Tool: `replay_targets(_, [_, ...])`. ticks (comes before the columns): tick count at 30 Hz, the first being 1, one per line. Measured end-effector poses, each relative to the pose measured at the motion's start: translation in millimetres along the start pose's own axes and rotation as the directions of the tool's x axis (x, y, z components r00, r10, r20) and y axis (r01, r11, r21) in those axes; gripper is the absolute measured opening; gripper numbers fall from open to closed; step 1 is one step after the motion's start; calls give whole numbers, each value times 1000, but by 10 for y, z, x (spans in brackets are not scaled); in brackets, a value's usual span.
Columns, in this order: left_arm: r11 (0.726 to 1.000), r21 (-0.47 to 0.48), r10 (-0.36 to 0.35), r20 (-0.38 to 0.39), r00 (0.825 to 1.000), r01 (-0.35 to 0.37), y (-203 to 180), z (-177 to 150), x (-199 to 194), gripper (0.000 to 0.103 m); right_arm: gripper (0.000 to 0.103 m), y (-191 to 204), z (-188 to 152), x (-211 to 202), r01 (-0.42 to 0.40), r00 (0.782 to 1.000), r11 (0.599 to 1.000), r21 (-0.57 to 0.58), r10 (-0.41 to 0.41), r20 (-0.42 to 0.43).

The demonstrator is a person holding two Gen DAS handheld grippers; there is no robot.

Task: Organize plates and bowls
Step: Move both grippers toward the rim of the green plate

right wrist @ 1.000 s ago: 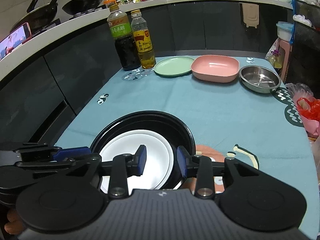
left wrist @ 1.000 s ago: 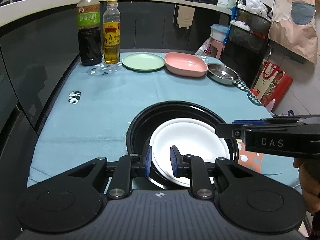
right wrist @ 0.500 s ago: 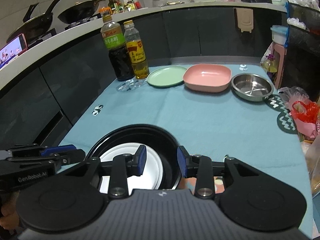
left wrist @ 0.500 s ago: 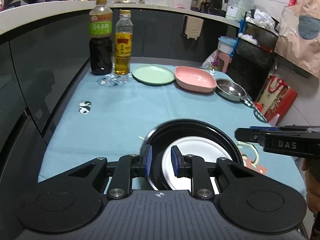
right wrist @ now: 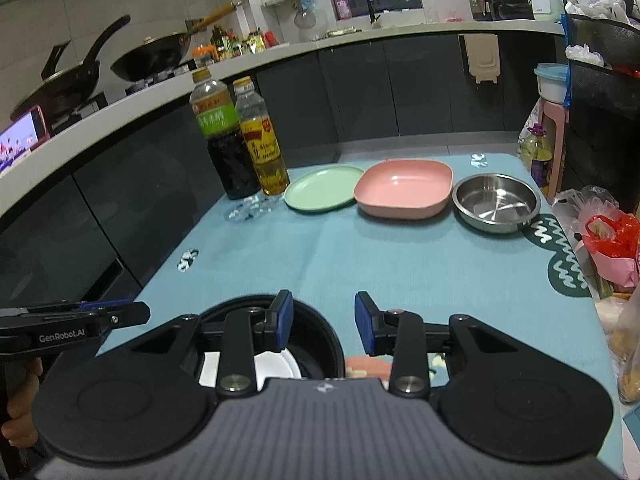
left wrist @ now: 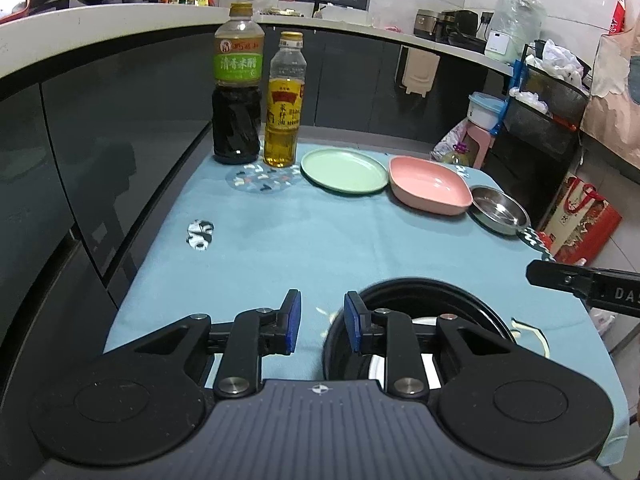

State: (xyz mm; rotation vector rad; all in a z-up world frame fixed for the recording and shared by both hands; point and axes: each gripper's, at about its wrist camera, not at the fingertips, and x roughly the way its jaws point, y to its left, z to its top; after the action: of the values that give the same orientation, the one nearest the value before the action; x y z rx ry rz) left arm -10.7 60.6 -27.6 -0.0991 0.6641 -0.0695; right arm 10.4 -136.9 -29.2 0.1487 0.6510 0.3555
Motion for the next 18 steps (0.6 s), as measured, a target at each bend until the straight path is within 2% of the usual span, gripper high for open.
replay_targets(11, [999,-4,35,5,999,-35,31,245,334,25,33,-84,158,182,10,1000,1000,-25,-10,-7])
replay_targets(18, [998,-40,44,-32,999,-45,121,467,729,25,33,-177,318,399,22,999,1000,-19,-22,-28])
